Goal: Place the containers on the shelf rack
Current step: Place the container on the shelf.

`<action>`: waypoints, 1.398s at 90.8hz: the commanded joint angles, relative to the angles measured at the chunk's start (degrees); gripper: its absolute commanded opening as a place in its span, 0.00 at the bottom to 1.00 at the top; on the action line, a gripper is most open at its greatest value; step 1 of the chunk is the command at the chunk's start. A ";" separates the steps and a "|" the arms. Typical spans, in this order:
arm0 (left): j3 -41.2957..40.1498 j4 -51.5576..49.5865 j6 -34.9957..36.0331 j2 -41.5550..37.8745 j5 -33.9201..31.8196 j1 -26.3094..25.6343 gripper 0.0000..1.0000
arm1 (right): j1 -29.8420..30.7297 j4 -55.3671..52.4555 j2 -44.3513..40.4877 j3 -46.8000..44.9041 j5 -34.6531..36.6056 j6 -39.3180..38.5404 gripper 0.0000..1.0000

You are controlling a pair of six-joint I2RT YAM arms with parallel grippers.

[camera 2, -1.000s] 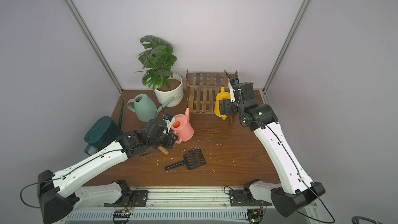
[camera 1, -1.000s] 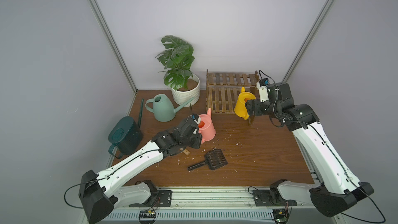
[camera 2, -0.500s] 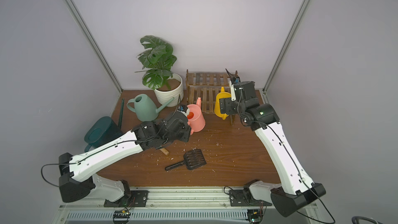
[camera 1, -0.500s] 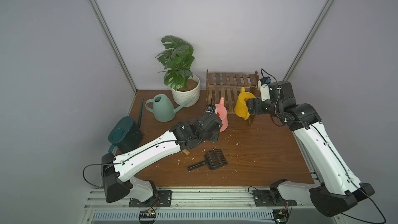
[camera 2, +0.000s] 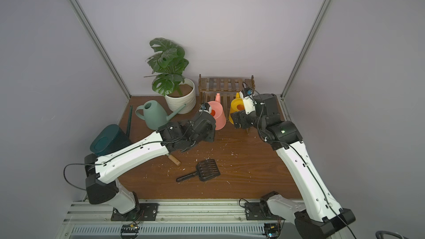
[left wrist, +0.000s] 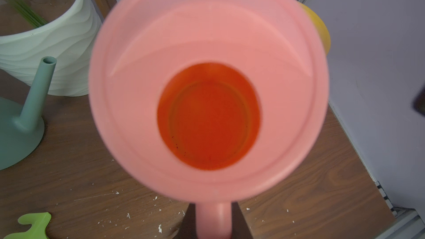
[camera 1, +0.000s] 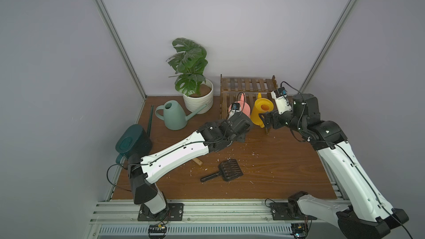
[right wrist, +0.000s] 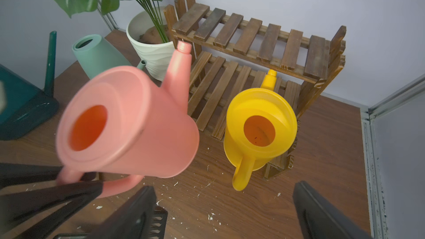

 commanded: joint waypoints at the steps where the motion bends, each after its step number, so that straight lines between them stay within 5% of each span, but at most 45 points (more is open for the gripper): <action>1: 2.64 -0.45 -0.95 0.90 -3.06 -0.52 0.00 | -0.21 2.60 -1.55 -0.59 -0.35 -1.75 0.96; 18: 3.80 -0.44 -1.53 2.56 -6.95 -0.57 0.00 | -0.19 2.91 -2.16 -1.33 0.44 -1.17 0.96; 73: 6.54 -0.49 -1.79 8.92 0.92 4.39 0.00 | -0.20 3.73 -2.96 -2.05 1.11 0.14 0.96; 127: 12.19 -4.43 0.93 13.38 -2.11 5.76 0.03 | -0.25 5.03 -3.71 -3.40 -0.15 0.96 0.96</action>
